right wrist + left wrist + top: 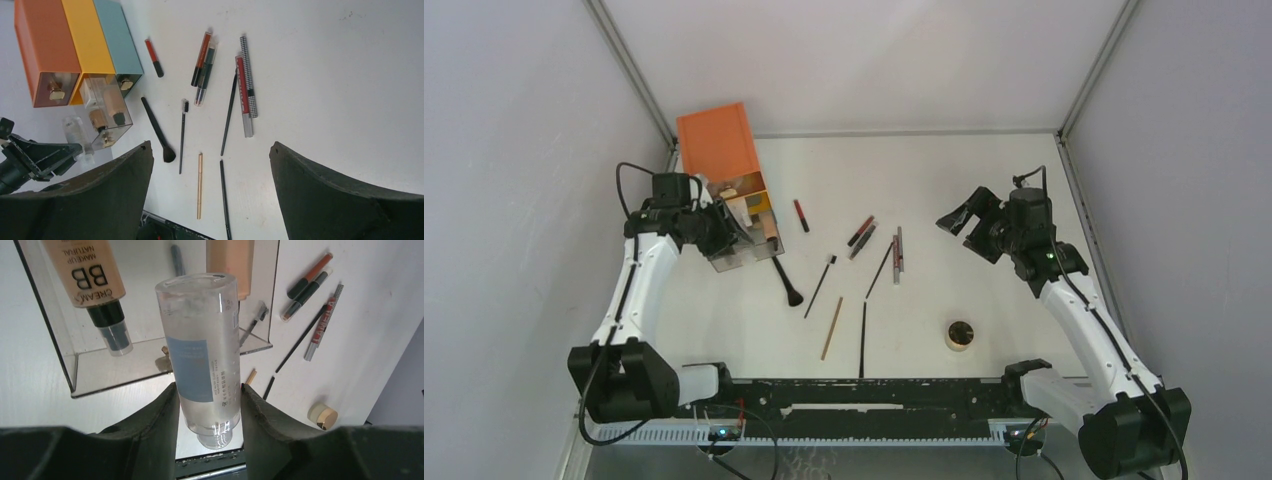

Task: Organize the makeup
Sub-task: Place the makeup in the drawer.

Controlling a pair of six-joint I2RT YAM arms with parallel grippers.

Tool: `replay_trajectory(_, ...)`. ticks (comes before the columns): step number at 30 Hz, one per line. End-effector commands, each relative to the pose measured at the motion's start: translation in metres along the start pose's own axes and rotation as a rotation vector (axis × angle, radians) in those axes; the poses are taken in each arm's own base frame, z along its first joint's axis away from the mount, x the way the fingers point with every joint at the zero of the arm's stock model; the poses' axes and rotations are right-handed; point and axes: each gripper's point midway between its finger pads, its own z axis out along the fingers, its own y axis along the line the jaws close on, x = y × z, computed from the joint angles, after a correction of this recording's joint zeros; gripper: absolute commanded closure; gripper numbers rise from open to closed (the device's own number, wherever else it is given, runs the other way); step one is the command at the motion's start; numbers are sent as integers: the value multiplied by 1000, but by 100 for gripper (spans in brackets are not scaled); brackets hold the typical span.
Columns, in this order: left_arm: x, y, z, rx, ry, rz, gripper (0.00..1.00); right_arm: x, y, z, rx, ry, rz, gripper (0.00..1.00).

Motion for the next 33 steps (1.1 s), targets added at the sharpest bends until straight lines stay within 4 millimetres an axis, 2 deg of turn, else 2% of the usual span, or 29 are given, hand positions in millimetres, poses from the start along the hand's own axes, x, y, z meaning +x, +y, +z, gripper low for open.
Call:
replay_trajectory(1,-36,-17,-9,71,-70,21,100,-3,2,-4,-20,-24,-18,7)
replay_trajectory(7,-44,-16,6,129,3,-46,100,-1,0,-6,-16,-26,-17,7)
replay_trajectory(12,-39,-24,5,174,60,-65,100,-1,-2,-8,-9,-33,-16,7)
replay_trajectory(22,-36,-28,4,214,96,-128,99,1,-4,-7,-7,-30,-10,7)
replay_trajectory(27,-23,-38,6,327,218,-221,99,2,-5,-5,-2,-24,-8,7)
replay_trajectory(33,-23,-26,8,301,200,-254,100,1,-4,-4,-8,-26,-7,7)
